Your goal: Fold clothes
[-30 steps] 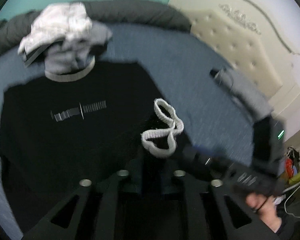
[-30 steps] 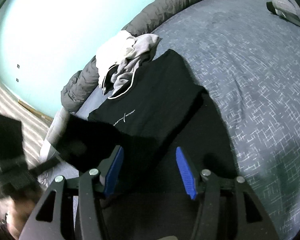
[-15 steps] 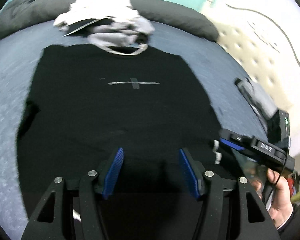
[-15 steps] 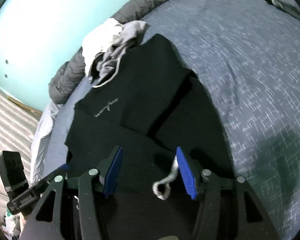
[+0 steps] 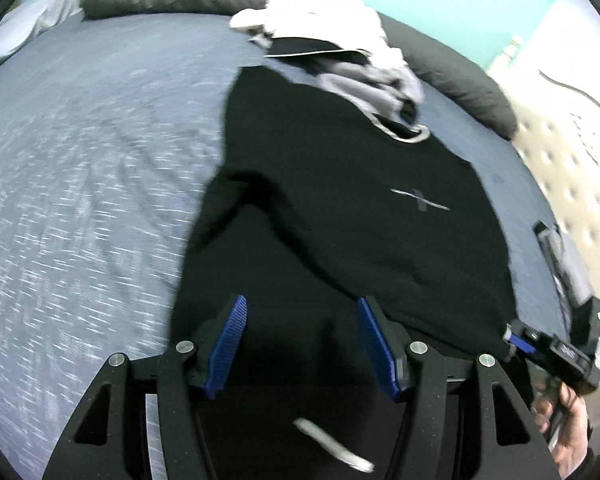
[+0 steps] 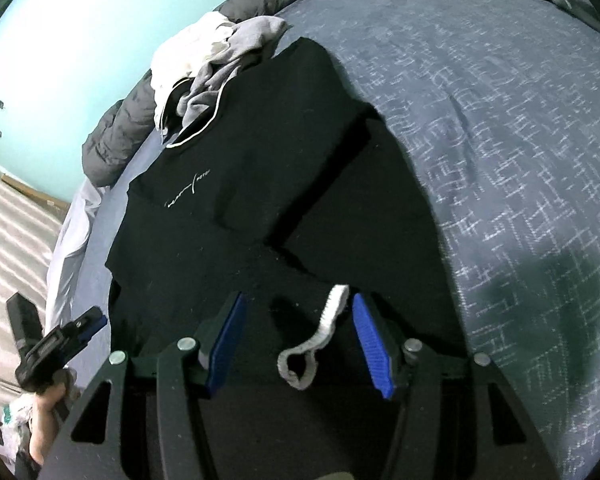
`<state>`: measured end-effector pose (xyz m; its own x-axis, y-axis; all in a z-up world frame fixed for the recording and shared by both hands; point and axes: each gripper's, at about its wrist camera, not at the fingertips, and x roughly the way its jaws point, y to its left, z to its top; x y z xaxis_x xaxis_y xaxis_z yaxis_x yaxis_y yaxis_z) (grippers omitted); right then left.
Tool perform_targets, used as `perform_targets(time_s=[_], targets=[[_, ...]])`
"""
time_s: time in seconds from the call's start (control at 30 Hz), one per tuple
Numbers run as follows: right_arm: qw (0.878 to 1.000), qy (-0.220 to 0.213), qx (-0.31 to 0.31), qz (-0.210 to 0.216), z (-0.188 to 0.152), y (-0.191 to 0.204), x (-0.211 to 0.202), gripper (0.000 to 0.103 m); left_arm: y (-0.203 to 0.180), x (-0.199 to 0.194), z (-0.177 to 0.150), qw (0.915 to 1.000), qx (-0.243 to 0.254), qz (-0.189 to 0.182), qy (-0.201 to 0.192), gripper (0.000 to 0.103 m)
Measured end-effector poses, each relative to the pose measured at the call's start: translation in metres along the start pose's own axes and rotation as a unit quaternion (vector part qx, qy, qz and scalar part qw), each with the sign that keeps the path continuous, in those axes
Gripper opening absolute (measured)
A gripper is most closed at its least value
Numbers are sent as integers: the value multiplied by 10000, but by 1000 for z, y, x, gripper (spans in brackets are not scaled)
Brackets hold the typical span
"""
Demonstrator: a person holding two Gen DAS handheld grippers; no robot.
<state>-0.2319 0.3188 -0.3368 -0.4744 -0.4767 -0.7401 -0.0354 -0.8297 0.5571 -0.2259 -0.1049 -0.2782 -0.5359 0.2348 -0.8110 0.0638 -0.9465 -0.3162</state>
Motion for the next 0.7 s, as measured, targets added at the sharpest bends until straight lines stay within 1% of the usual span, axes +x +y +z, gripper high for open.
perform_targets(time_s=[0.07, 0.1, 0.17, 0.23, 0.33, 0.4, 0.47, 0.5, 0.53, 0.63, 0.67, 0.7], targets=[[10000, 20, 12, 21, -1, -1, 1, 47, 11, 3, 7, 9999, -18, 147, 11, 62], [10000, 34, 7, 33, -2, -2, 2, 40, 14, 5, 10, 9998, -28, 205, 11, 62], [10000, 47, 26, 83, -2, -3, 2, 30, 20, 9, 18, 9995, -21, 306, 0, 62], [9997, 55, 145, 197, -2, -6, 2, 17, 23, 15, 26, 9992, 40, 403, -1, 62], [9992, 10, 246, 307, -2, -10, -2, 8, 26, 25, 37, 9981, 218, 570, 35, 62], [9991, -25, 238, 339, -1, -9, -3, 7, 27, 32, 42, 9971, 328, 687, 67, 62], [9991, -46, 191, 368, 0, -7, -5, 6, 29, 39, 48, 9965, 427, 719, 84, 62], [9991, -49, 180, 376, 0, -7, -5, 6, 29, 40, 50, 9964, 463, 708, 76, 58], [9991, -51, 169, 383, 1, -6, -5, 6, 30, 42, 52, 9964, 489, 689, 70, 48], [9989, -28, 185, 421, 1, -7, -5, 6, 32, 44, 58, 9968, 532, 600, 66, 27], [9989, -24, 196, 430, 1, -7, -4, 6, 32, 45, 60, 9967, 571, 575, 67, 24], [9989, -26, 199, 434, 1, -7, -4, 6, 33, 45, 61, 9964, 618, 568, 67, 13]])
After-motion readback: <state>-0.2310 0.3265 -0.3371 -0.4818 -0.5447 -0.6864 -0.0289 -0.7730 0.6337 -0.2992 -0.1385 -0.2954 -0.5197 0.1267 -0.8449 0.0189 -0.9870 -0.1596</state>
